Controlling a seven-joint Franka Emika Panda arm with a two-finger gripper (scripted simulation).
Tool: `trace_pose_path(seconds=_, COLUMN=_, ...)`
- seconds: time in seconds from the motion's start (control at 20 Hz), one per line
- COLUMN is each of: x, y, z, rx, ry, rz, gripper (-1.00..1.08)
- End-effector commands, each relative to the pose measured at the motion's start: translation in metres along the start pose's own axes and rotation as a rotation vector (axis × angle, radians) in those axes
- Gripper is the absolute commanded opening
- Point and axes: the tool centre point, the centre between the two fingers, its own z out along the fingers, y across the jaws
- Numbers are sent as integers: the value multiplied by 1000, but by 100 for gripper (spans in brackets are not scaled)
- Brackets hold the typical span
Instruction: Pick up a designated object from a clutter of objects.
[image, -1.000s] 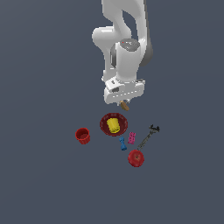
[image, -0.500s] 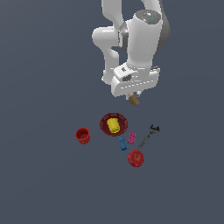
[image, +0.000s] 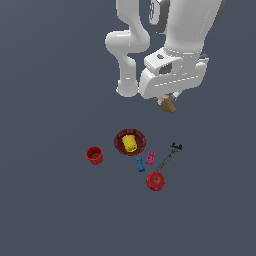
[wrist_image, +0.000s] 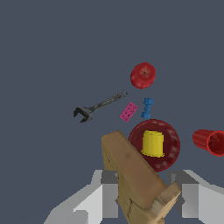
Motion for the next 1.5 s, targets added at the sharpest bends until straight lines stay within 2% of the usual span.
trace_pose_path(seconds=0.0, x=11, y=-5, z=-18, rx=1, ry=-2, rz=-2, gripper=-100)
trace_pose_path(seconds=0.7, x=60, y=-24, z=-96, rx=4, ry=-8, rz=-11, gripper=-100)
trace_pose_path(seconds=1.45, x=79, y=-31, z=-122, rx=5, ry=-10, rz=-15, gripper=-100)
